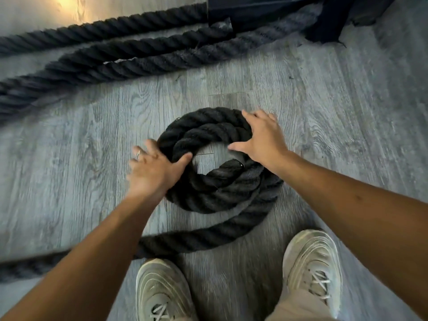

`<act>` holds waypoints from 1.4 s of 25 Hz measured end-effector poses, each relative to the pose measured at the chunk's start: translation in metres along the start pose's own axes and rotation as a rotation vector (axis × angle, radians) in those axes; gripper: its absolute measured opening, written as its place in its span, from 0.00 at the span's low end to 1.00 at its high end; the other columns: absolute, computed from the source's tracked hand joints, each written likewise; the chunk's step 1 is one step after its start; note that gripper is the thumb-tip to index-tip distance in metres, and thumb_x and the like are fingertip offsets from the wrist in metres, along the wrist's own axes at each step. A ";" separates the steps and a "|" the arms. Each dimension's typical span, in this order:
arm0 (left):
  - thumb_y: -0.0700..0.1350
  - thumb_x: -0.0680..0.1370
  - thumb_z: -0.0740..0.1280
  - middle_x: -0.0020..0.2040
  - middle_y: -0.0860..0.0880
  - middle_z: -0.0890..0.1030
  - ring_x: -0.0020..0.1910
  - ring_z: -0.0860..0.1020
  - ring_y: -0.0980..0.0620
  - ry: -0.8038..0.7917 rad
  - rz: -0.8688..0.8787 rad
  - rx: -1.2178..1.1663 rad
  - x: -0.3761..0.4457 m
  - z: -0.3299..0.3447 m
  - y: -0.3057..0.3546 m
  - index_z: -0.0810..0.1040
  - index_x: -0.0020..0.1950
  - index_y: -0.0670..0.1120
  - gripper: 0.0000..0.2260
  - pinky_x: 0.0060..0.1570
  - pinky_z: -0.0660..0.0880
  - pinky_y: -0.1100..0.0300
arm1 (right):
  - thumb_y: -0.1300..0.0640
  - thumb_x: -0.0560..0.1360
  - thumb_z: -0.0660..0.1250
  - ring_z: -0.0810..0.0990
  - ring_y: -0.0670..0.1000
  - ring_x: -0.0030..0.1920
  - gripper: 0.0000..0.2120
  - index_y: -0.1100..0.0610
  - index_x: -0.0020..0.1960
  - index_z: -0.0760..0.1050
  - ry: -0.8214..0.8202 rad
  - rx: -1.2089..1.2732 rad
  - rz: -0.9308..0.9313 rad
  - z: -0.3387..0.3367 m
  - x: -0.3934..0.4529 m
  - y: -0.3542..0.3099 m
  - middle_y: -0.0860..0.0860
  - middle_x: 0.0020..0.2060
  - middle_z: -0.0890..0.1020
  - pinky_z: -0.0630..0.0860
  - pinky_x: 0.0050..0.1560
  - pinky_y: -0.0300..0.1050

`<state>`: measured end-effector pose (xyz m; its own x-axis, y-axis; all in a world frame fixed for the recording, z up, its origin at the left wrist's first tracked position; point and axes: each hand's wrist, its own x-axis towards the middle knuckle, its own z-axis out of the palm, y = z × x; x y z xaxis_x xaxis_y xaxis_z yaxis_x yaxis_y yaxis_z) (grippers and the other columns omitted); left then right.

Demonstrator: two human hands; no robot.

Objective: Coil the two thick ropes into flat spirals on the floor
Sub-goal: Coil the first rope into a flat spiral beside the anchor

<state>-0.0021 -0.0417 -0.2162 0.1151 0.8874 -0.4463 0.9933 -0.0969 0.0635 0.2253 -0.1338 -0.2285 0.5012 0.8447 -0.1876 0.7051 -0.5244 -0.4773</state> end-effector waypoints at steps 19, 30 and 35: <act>0.73 0.72 0.61 0.66 0.32 0.71 0.62 0.75 0.31 -0.115 0.036 -0.125 -0.021 0.004 0.000 0.56 0.72 0.44 0.42 0.58 0.72 0.41 | 0.35 0.77 0.63 0.67 0.56 0.69 0.37 0.51 0.79 0.60 -0.023 0.038 0.049 -0.010 -0.008 0.020 0.52 0.68 0.70 0.70 0.66 0.53; 0.63 0.79 0.63 0.68 0.39 0.70 0.59 0.78 0.36 -0.046 0.515 0.131 0.037 -0.031 0.055 0.56 0.79 0.58 0.31 0.56 0.76 0.45 | 0.34 0.73 0.67 0.61 0.55 0.74 0.38 0.46 0.78 0.61 0.127 0.185 0.196 0.000 -0.021 0.013 0.50 0.75 0.64 0.63 0.73 0.58; 0.65 0.78 0.61 0.67 0.40 0.71 0.57 0.79 0.36 0.020 0.523 0.152 0.038 -0.027 0.053 0.57 0.78 0.59 0.30 0.52 0.77 0.45 | 0.38 0.75 0.67 0.55 0.58 0.70 0.45 0.50 0.81 0.45 0.121 0.251 0.573 0.030 -0.129 -0.003 0.56 0.73 0.56 0.60 0.70 0.61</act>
<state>0.0549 -0.0011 -0.2057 0.5957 0.7116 -0.3726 0.7943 -0.5907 0.1417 0.1437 -0.2377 -0.2287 0.8275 0.4118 -0.3817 0.1766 -0.8361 -0.5193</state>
